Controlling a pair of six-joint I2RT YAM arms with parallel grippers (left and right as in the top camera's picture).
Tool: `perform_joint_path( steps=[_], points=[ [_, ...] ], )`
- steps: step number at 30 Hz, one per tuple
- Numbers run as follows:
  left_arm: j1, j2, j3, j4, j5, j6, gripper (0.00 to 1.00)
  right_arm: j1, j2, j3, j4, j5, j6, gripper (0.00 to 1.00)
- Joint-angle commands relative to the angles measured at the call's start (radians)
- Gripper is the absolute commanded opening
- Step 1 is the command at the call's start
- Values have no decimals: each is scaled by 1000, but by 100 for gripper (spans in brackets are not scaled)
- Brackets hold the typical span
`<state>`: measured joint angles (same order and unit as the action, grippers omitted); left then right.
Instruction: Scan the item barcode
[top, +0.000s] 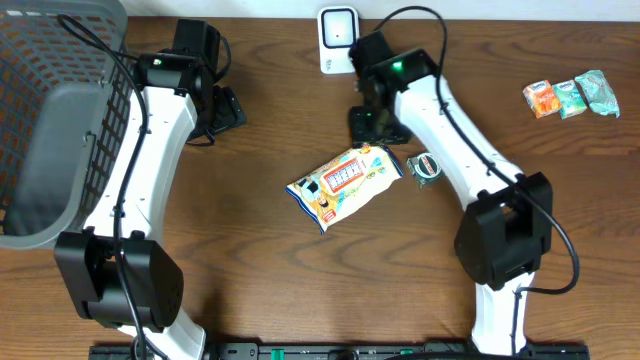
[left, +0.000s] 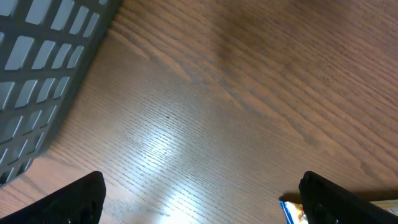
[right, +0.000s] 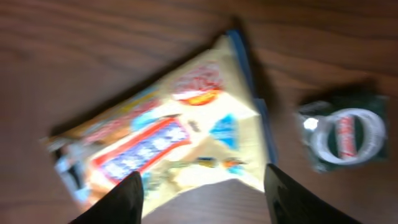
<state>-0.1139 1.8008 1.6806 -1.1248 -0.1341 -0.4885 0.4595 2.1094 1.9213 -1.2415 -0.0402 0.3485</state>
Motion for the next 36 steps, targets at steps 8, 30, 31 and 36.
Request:
perform_joint_path(
  steps=[8, 30, 31, 36],
  points=[
    [3, -5, 3, -4, -13, 17, 98, 123, -10, 1, 132, -70, -14, 77],
    [3, -5, 3, -4, -13, 17, 98, 225, -9, -173, 194, -68, -102, 36],
    [3, -5, 3, -4, -13, 17, 98, 225, -9, -173, 194, -68, -102, 33],
    [3, -5, 3, -4, -13, 17, 97, 222, -10, -173, 177, -71, -102, 21]
  ],
)
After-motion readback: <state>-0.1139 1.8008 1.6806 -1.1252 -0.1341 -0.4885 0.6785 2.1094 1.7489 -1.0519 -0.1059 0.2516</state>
